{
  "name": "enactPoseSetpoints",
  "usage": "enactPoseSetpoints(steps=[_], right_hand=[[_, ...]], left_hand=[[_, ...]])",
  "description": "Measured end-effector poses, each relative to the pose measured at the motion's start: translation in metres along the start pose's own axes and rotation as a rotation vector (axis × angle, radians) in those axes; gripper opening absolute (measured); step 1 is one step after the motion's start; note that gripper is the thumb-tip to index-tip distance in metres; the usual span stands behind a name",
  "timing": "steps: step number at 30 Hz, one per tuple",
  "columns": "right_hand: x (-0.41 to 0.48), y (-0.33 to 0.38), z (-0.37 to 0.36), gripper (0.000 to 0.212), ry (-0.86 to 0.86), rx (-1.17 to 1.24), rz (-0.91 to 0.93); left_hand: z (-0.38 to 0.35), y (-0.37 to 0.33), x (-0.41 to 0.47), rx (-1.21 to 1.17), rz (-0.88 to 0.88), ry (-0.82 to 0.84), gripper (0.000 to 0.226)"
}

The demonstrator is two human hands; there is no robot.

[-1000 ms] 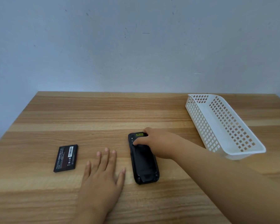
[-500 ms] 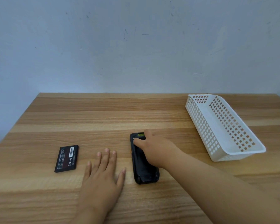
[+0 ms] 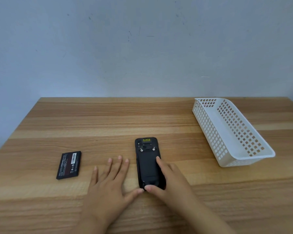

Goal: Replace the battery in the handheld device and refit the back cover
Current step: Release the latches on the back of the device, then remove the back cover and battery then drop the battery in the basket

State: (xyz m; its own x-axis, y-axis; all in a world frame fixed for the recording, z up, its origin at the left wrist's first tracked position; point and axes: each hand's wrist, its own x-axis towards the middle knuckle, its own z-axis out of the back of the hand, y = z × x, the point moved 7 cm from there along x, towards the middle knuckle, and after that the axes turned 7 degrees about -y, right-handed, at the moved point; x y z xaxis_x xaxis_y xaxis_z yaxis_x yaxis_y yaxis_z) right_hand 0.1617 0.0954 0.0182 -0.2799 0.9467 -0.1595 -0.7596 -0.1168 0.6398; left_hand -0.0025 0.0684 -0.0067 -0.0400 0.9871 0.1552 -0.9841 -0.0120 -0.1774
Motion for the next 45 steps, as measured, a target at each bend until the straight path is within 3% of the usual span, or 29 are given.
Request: enactPoseSetpoints(steps=[7, 15, 20, 26, 29, 31, 35, 38, 41, 45], right_hand=[[0.029, -0.002, 0.009, 0.115, 0.205, -0.259, 0.001], [0.038, 0.002, 0.012, 0.115, 0.191, -0.264, 0.005], [0.045, 0.007, 0.018, 0.095, 0.145, -0.195, 0.004], [0.058, 0.012, 0.028, 0.044, 0.021, -0.033, -0.013], [0.056, 0.019, 0.038, 0.022, -0.055, 0.125, 0.014], [0.05, 0.02, 0.042, 0.018, -0.048, 0.274, 0.006], [0.03, 0.017, 0.063, 0.03, -0.095, 0.562, 0.013], [0.009, 0.0, 0.092, 0.037, -0.319, 0.678, 0.12], [-0.014, -0.029, 0.104, 0.049, -0.527, 0.377, 0.236], [-0.023, -0.069, 0.08, 0.08, -0.463, 0.124, 0.316]], left_hand=[[0.001, 0.0, 0.001, -0.032, 0.031, 0.038, 0.099], [0.004, 0.002, 0.001, -0.045, 0.068, 0.021, 0.098], [0.004, 0.002, 0.002, -0.05, 0.08, 0.061, 0.099], [0.006, 0.001, 0.001, -0.051, 0.08, 0.054, 0.099], [0.007, 0.001, 0.001, -0.08, 0.081, 0.053, 0.097], [0.007, 0.0, 0.001, -0.075, 0.073, 0.061, 0.095], [0.006, 0.001, 0.001, -0.084, 0.073, 0.039, 0.095], [0.006, 0.002, 0.0, -0.089, 0.076, 0.019, 0.094], [0.005, 0.002, 0.0, -0.1, 0.076, 0.02, 0.092], [0.007, 0.002, 0.0, -0.096, 0.08, 0.039, 0.093]])
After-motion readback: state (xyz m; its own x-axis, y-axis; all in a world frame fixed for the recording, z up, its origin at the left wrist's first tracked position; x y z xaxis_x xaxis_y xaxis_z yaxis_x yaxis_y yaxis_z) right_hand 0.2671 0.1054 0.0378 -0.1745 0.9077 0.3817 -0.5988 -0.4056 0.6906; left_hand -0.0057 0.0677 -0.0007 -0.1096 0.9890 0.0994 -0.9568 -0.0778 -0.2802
